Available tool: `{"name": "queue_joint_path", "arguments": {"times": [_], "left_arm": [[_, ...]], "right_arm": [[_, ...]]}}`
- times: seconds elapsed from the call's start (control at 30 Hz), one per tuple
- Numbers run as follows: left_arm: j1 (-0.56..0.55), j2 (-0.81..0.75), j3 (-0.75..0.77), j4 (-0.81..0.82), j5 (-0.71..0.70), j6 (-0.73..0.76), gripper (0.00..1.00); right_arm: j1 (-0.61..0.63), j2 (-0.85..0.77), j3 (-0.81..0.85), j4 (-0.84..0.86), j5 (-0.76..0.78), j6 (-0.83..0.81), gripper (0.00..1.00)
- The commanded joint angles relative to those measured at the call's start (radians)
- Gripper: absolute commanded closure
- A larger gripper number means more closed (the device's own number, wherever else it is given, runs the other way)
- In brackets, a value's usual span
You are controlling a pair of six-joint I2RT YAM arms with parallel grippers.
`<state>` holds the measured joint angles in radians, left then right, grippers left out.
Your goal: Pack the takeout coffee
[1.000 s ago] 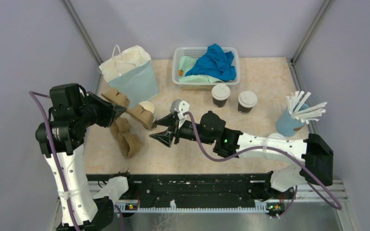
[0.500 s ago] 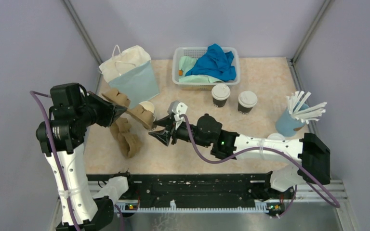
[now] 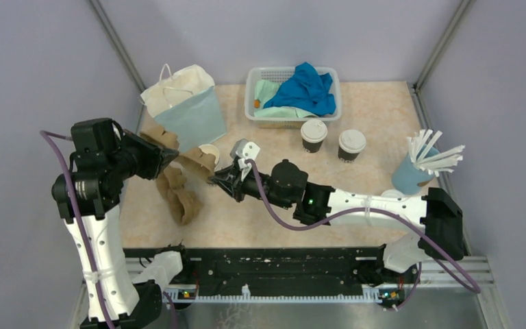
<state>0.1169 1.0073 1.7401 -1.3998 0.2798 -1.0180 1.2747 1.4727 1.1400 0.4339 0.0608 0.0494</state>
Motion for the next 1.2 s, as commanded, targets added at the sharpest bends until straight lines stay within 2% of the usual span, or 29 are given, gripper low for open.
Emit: {"name": "queue_joint_path", "arguments": {"times": [0.0,0.03,0.1,0.13,0.2,0.27,0.37,0.47,0.6,0.77,0.87,1.03,1.17], "left_arm": [[-0.002,-0.032,-0.032,0.030,0.001,0.005,1.00],[-0.002,-0.042,-0.045,0.043,-0.017,0.019,0.93],[-0.001,-0.063,-0.075,0.059,-0.070,0.059,0.56],[-0.001,-0.071,-0.089,0.058,-0.104,0.085,0.45],[-0.002,-0.087,-0.112,0.036,-0.197,0.144,0.30],[-0.002,-0.112,-0.171,0.025,-0.285,0.193,0.21],[-0.001,-0.154,-0.334,0.040,-0.344,0.222,0.19],[-0.002,-0.177,-0.540,0.098,-0.330,0.190,0.22],[-0.001,-0.168,-0.736,0.255,-0.408,0.206,0.22],[-0.001,-0.108,-0.799,0.398,-0.493,0.253,0.28],[0.010,-0.072,-0.828,0.543,-0.486,0.336,0.31],[0.031,-0.015,-0.863,0.723,-0.475,0.447,0.24],[0.053,0.024,-0.925,0.880,-0.416,0.541,0.24]], "right_arm": [[0.010,-0.046,0.044,-0.015,0.106,-0.004,1.00],[0.010,-0.077,0.045,-0.042,0.136,0.002,1.00],[0.009,-0.133,0.048,-0.122,0.206,0.018,1.00],[0.008,-0.166,0.051,-0.168,0.255,0.028,1.00],[-0.014,-0.228,0.060,-0.273,0.322,0.048,1.00],[-0.063,-0.290,0.076,-0.395,0.336,0.066,1.00],[-0.163,-0.382,0.096,-0.572,0.348,0.084,1.00],[-0.280,-0.478,0.084,-0.681,0.295,0.080,1.00],[-0.402,-0.557,0.076,-0.784,0.172,0.105,1.00],[-0.448,-0.585,0.128,-0.878,0.112,0.053,1.00],[-0.449,-0.605,0.131,-0.896,0.081,-0.001,1.00],[-0.449,-0.642,0.088,-0.887,0.032,-0.010,1.00],[-0.448,-0.647,0.088,-0.891,0.038,-0.037,1.00]]}}
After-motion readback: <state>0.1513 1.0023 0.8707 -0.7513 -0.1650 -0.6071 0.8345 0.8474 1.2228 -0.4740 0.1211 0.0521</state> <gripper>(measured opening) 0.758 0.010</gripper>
